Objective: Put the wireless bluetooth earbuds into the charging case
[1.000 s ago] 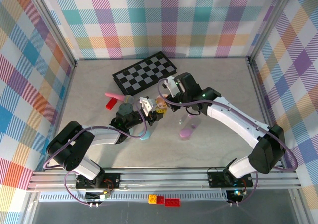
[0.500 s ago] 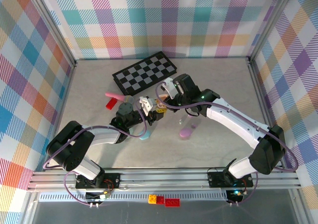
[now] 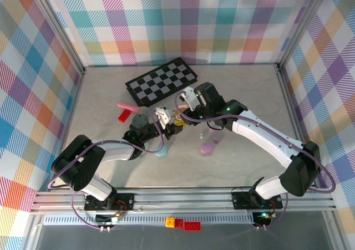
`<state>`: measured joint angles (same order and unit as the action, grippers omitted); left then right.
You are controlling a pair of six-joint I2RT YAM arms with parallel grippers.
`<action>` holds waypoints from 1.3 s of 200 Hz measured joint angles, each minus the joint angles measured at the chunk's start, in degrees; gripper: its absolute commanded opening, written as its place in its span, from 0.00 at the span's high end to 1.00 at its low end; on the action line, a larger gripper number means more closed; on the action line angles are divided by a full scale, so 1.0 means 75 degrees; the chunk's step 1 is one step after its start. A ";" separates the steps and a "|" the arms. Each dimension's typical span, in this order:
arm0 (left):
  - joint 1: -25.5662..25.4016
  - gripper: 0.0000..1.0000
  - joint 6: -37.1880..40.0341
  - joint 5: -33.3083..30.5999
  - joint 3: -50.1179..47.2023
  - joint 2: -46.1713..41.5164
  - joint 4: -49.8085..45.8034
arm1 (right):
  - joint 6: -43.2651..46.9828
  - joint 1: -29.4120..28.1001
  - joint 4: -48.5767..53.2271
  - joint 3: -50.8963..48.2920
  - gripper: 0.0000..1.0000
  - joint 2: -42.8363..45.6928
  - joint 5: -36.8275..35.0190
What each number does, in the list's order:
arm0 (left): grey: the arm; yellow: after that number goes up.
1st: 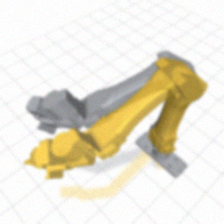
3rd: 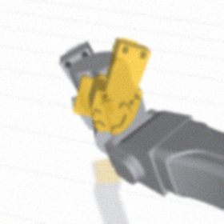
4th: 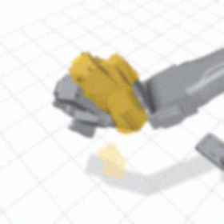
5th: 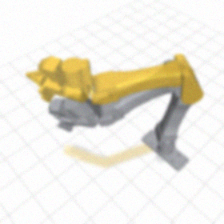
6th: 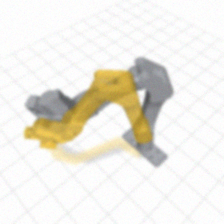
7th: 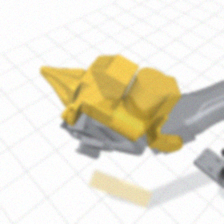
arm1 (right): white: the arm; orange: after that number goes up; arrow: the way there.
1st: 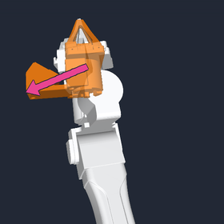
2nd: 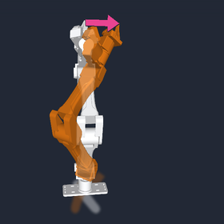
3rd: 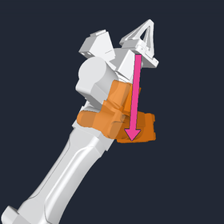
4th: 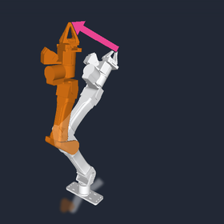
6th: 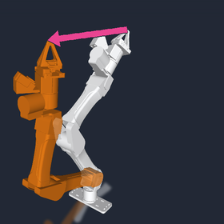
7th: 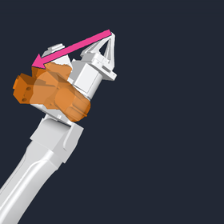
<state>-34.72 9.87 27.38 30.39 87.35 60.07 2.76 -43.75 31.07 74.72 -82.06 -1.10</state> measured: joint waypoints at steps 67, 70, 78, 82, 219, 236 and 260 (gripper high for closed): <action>0.0023 0.68 0.0009 0.0029 -0.0020 -0.0015 0.0157 | -0.0790 0.0090 -0.0350 -0.0017 0.39 0.0705 0.0440; 0.0026 0.68 0.0009 0.0029 -0.0029 -0.0015 0.0181 | -0.0851 0.0099 -0.0350 0.0017 0.38 0.0682 0.0463; 0.0032 0.68 0.0017 0.0047 -0.0032 -0.0017 0.0245 | -0.1000 0.0137 -0.0303 0.0172 0.36 0.0577 0.0507; 0.0038 0.68 0.0026 0.0058 -0.0032 -0.0020 0.0268 | -0.1040 0.0152 -0.0286 0.0248 0.36 0.0525 0.0527; 0.0085 0.67 0.0105 0.0079 -0.0268 -0.0085 0.0618 | -0.1454 0.0248 0.1349 0.1964 0.33 -0.0973 -0.0052; 0.0117 0.68 0.0050 0.0079 -0.0268 -0.0085 0.0705 | -0.1472 0.0262 0.1367 0.1716 0.29 -0.0731 -0.0041; 0.0119 0.68 0.0000 0.0082 -0.0268 -0.0146 0.0702 | -0.1912 0.0452 0.1137 0.1233 0.20 -0.0294 0.0291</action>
<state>-33.82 9.87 27.99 28.38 86.26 65.34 -11.57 -40.36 39.59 83.96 -84.27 1.08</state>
